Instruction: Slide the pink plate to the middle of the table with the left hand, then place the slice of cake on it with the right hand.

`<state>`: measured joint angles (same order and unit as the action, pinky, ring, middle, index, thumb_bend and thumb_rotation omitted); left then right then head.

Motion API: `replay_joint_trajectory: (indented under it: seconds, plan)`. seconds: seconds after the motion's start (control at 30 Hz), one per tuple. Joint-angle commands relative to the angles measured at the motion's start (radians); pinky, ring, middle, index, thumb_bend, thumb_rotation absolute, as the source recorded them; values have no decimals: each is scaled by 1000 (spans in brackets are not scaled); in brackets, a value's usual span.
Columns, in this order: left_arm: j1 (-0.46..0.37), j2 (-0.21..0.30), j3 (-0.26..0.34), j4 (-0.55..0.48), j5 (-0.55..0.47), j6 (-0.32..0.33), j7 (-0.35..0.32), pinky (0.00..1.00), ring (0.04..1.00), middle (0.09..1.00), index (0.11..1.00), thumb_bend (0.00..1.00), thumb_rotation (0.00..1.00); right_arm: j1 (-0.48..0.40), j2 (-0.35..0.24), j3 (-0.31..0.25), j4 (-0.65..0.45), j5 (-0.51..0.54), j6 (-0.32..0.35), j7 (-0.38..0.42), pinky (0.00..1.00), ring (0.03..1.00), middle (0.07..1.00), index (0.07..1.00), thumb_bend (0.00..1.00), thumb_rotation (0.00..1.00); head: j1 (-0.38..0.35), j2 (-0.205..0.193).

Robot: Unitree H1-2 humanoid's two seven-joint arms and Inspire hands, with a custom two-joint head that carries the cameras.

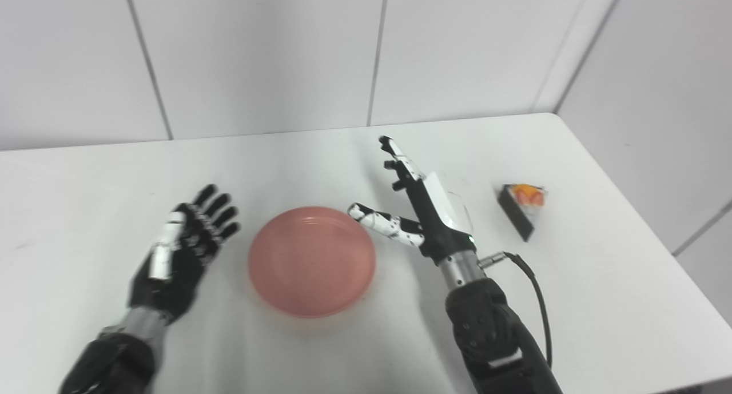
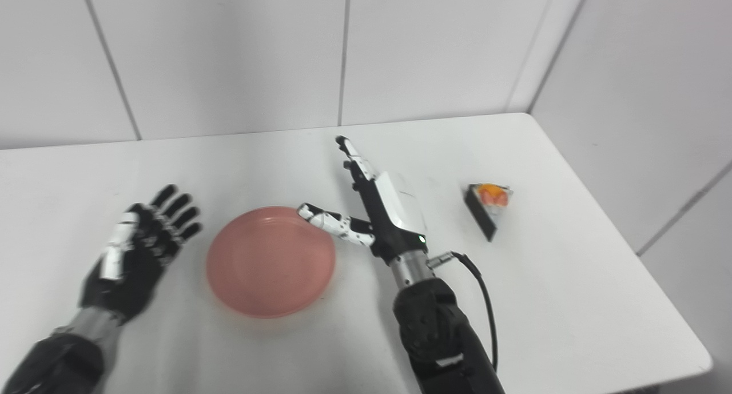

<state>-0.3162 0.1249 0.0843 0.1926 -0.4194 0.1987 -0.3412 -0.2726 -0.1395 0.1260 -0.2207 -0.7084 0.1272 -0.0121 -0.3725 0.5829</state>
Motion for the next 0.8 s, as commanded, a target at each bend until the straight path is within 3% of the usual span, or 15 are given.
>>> replay_joint_trajectory:
  seconds: [0.0,0.33,0.53,0.67,0.77]
  plan:
    - [44,19,6,88,12,15,-6,901,922,940,927,419,994,-43,-24,-16,-63,-61,24,-17,675,850,941,954,878,764,-8,-1]
    - [10,59,36,211,-26,-31,-78,885,901,917,900,454,910,-62,-61,-105,-159,-274,109,-54,573,810,939,955,950,702,-77,-12]
    - [7,67,43,222,-33,-24,-80,859,885,900,888,454,892,-68,-88,-174,-178,-319,154,-42,565,766,911,954,927,699,-93,-15]
    - [3,75,46,235,-37,-29,-90,866,890,906,890,446,896,-73,-106,-218,-176,-335,212,-15,612,837,922,967,930,694,-109,-13]
    - [2,79,48,239,-37,-28,-89,858,884,900,886,442,904,-74,-118,-246,-162,-333,246,4,594,844,942,977,945,707,-111,-12]
